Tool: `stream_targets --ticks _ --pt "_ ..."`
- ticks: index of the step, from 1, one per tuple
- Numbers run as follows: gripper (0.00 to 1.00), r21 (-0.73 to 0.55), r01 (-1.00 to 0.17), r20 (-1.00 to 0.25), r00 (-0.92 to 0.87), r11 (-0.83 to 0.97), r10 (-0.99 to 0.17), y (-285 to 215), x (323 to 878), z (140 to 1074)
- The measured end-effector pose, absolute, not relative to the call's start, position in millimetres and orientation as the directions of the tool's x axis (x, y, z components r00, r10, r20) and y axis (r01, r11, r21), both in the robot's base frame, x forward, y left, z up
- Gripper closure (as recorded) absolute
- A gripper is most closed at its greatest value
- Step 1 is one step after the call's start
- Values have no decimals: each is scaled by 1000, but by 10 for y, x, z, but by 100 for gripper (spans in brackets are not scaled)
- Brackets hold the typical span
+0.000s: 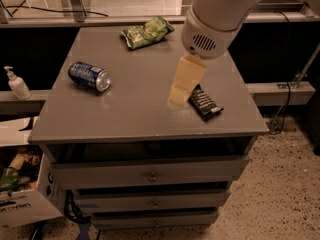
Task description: Place pepsi can upright
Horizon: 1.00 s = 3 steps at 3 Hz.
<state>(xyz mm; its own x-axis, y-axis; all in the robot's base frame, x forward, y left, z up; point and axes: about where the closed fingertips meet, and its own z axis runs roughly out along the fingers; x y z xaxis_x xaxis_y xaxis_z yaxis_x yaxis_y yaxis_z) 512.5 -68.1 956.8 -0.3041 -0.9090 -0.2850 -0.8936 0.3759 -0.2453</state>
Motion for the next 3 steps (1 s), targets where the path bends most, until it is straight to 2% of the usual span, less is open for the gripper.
stream_targets --ticks 2,3 --pt "0 -265 -884 -331 -293 386 -897 -620 5262 9452" --pt "0 -267 -882 -388 -271 388 -881 -377 5542 9313"
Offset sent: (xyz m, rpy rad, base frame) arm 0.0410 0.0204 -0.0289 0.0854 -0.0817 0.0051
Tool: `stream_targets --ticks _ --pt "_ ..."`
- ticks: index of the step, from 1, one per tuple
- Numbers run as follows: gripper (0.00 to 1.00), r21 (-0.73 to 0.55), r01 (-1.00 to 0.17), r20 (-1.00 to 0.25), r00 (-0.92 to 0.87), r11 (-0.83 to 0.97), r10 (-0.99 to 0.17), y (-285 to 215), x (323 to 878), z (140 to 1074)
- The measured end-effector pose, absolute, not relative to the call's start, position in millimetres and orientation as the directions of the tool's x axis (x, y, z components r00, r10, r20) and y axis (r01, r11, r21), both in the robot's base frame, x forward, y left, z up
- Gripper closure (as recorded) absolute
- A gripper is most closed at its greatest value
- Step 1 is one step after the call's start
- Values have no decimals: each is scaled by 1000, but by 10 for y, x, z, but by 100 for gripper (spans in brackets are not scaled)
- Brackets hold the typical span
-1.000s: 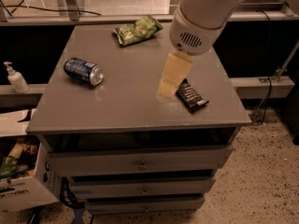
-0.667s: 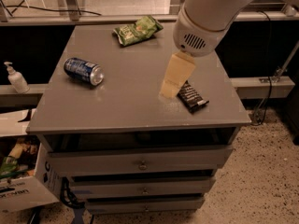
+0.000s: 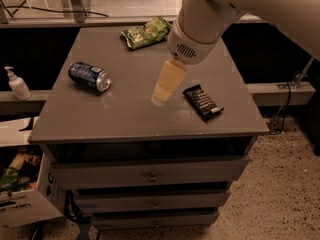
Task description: Place pepsi can upright
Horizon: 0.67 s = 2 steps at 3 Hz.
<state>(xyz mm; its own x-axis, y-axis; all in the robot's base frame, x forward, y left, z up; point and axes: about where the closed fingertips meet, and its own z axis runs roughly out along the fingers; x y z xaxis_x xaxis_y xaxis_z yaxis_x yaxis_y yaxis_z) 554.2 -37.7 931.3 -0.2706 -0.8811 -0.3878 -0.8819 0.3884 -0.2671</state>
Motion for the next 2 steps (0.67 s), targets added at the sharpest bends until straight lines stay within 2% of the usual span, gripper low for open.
stream_targets --ticks 2 --pt "0 -208 -902 -538 -218 379 -814 282 5948 9079"
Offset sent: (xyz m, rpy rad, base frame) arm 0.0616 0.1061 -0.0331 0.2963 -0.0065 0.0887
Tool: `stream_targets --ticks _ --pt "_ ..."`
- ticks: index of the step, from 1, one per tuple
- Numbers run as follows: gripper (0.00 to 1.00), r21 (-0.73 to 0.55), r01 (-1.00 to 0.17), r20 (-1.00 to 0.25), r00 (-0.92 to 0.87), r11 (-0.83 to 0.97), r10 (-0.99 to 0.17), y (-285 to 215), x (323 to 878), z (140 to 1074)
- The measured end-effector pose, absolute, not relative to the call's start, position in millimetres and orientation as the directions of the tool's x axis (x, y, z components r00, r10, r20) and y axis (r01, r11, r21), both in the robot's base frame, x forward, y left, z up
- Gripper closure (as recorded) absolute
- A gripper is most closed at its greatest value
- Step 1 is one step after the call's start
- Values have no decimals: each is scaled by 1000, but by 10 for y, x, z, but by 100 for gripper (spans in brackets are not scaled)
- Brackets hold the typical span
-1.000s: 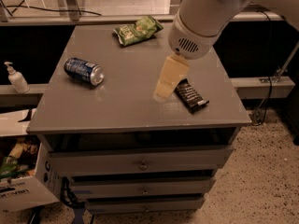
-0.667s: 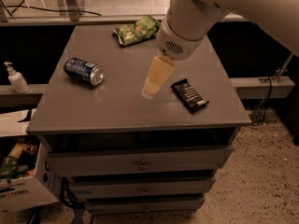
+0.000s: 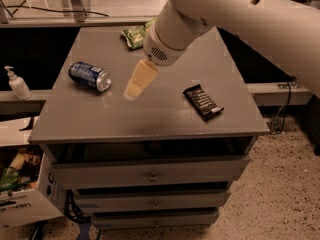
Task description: Place pepsi can upright
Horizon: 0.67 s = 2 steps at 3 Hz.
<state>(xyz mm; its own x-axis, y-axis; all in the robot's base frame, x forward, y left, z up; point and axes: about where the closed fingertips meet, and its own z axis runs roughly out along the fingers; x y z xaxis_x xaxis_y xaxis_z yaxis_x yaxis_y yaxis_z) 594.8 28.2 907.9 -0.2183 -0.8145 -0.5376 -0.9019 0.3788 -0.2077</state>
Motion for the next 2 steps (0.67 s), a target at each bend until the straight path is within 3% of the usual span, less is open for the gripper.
stream_targets --ticks 1,2 --pt "0 -157 -920 -637 -183 359 -748 771 6059 9063" --pt "0 -144 -925 -662 -175 353 -729 894 6085 9064"
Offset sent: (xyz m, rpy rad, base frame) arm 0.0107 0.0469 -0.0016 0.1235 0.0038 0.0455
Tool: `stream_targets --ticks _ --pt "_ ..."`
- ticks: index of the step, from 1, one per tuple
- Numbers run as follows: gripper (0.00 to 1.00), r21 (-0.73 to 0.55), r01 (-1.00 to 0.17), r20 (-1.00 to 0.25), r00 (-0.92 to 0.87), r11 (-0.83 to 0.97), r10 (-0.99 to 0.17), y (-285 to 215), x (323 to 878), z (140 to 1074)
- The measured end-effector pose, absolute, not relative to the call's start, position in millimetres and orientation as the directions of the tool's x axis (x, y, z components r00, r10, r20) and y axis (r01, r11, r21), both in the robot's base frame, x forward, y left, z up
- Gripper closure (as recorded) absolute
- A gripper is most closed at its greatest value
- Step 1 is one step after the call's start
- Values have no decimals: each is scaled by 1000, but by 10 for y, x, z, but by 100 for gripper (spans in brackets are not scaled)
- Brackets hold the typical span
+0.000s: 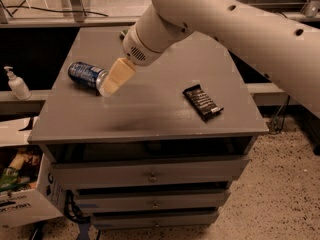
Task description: Place pepsi can upright
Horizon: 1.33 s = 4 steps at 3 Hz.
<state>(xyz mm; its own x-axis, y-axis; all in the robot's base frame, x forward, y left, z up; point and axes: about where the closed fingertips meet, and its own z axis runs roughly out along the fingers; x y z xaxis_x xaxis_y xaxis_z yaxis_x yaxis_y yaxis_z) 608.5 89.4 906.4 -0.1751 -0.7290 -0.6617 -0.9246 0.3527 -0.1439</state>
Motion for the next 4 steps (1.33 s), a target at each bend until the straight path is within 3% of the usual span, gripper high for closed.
stream_targets --ticks 2,4 --pt "0 -165 -916 -699 -152 365 -698 1604 6400 8867" --pt "0 -228 -898 -621 -163 376 -766 2100 6767 8630"
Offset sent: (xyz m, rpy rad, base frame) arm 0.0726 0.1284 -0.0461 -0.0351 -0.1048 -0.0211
